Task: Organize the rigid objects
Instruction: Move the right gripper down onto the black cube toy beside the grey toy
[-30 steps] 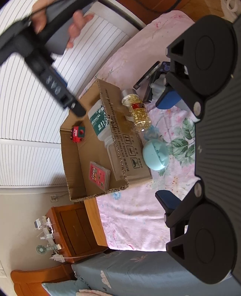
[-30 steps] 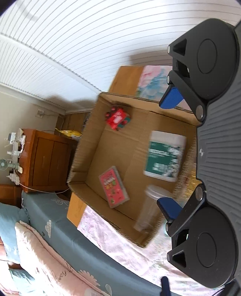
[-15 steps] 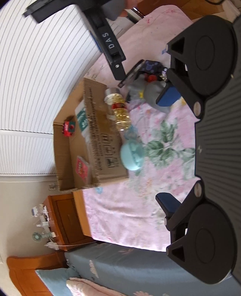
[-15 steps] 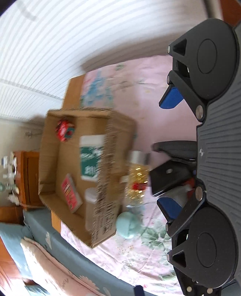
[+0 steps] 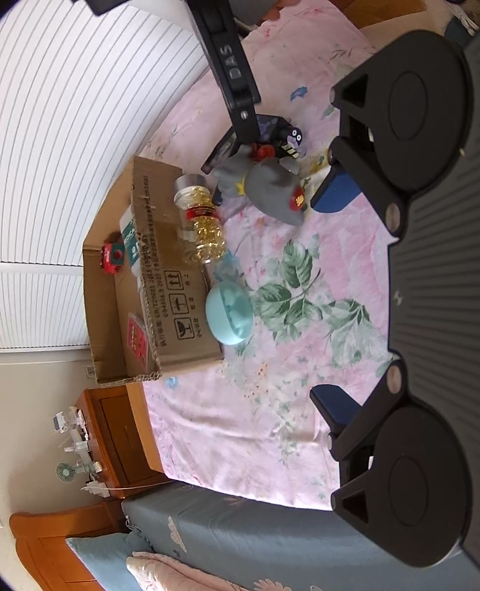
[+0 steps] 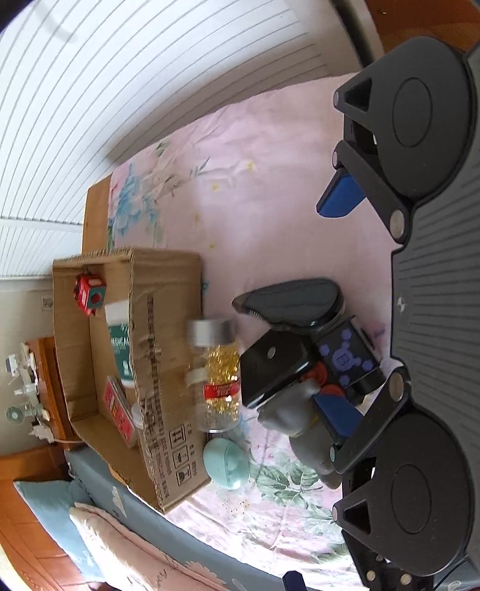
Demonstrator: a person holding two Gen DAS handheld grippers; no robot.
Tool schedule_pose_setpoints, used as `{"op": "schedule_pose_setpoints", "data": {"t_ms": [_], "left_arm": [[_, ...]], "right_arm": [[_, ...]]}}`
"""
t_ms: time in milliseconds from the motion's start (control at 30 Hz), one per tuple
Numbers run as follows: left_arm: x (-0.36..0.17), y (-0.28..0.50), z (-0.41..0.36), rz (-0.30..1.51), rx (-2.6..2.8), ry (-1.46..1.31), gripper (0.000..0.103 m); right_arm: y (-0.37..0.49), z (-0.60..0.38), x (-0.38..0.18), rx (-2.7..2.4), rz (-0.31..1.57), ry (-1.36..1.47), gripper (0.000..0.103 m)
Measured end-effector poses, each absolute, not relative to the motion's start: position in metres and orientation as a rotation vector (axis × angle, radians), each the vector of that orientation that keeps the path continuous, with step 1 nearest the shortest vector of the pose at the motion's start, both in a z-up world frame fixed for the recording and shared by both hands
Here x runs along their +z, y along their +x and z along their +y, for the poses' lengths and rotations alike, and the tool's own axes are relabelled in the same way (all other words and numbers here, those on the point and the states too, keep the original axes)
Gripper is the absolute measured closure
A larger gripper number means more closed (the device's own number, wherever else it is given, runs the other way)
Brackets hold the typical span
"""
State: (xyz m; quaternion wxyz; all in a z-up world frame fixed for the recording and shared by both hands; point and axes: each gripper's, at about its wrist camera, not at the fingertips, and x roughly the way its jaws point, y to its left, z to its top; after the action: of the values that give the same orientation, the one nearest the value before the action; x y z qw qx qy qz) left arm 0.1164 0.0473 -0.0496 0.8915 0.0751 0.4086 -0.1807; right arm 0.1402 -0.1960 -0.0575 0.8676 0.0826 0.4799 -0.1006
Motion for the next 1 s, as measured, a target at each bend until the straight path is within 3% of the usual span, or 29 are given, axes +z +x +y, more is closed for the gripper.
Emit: {"op": "schedule_pose_setpoints", "data": {"t_ms": [467,1000], "left_arm": [[-0.055,0.122,0.047,0.884,-0.382,0.114,0.004],[-0.058,0.118,0.036,0.879,-0.42,0.163,0.004]], "right_arm": [[0.169,-0.184,-0.06,-0.169,0.952,0.172,0.0],[0.117,-0.205,-0.069,-0.214,0.961,0.165,0.0]]}}
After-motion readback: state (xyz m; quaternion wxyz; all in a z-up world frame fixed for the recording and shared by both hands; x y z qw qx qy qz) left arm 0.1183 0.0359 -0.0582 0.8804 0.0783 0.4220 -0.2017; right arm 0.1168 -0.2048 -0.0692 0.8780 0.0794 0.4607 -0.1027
